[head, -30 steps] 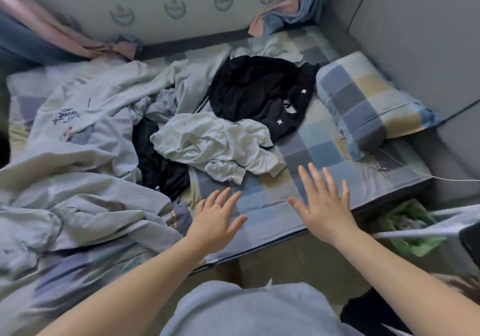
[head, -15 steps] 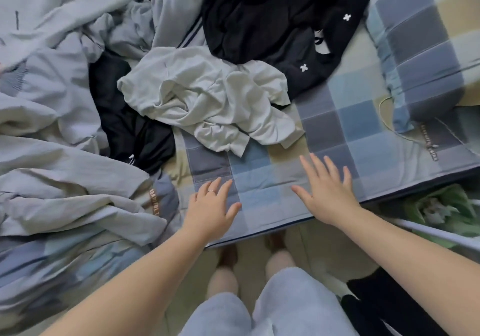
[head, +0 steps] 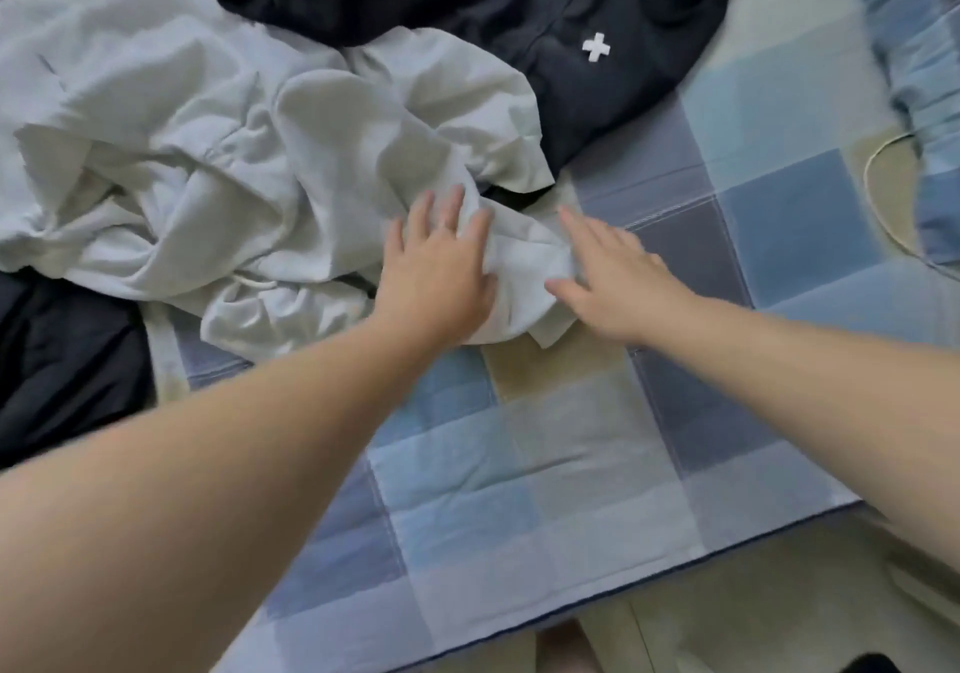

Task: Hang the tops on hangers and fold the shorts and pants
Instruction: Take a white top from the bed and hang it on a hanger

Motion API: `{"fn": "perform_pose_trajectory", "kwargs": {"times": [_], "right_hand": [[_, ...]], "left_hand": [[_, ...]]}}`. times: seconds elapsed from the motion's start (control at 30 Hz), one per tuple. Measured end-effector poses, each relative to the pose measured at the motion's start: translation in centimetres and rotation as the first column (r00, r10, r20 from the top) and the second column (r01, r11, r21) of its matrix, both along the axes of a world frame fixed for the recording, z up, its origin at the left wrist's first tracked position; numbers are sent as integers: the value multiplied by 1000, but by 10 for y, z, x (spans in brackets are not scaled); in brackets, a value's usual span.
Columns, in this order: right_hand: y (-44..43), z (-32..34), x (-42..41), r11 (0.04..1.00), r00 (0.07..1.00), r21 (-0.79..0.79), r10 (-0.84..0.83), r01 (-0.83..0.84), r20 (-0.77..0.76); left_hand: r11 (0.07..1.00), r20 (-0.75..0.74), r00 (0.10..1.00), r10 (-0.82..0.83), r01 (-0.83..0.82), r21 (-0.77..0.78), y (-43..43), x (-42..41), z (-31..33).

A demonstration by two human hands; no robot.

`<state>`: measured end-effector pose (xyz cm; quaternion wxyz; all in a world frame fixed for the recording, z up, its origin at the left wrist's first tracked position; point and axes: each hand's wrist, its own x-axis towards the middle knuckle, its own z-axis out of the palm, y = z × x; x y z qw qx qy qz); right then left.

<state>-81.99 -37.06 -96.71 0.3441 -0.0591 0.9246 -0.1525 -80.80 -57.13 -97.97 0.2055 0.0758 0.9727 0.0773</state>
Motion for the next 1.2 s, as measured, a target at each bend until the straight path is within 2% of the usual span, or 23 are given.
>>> {"fn": "perform_pose_trajectory", "kwargs": {"times": [0.1, 0.17, 0.27, 0.37, 0.47, 0.6, 0.73, 0.83, 0.93, 1.07, 1.2], "right_hand": [[-12, -28, -40, 994, 998, -106, -45, 39, -51], [-21, -42, -61, 987, 993, -151, -75, 61, -89], [-33, -59, -83, 996, 990, -78, -58, 48, -126], [-43, -66, -99, 996, 976, 8, -89, 92, -198], [-48, -63, -103, 996, 980, 36, -75, 83, -183], [-42, -36, -82, 998, 986, -55, -33, 24, -163], [-28, 19, -42, 977, 995, -212, -32, 11, -92], [-22, 79, -3, 916, 994, -388, -94, 105, 46], [-19, 151, 37, 855, 983, -486, -151, 182, 102], [-20, 247, 87, 769, 962, -578, -230, 274, 150], [-20, 332, 112, 643, 939, -692, -301, 329, 167]], "left_hand": [[1000, -114, 994, 2, -5, -29, 11, -59, -22], [998, -97, 994, 53, -56, -28, 12, -86, -35], [991, 13, 992, 127, -126, -31, 8, -101, -53], [990, -37, 992, 120, -123, -65, 4, -97, -64], [984, -78, 981, 179, -177, 27, 2, -93, -63], [944, 66, 954, 293, -300, 141, 3, -74, -40], [861, 223, 908, 355, -411, 300, 0, -17, 11], [779, 388, 845, 367, -507, 368, -10, 30, 66], [733, 472, 801, 368, -563, 383, -16, 64, 134], [678, 462, 782, 419, -608, 413, -17, 105, 231], [618, 314, 797, 516, -600, 508, -15, 142, 320]]}}
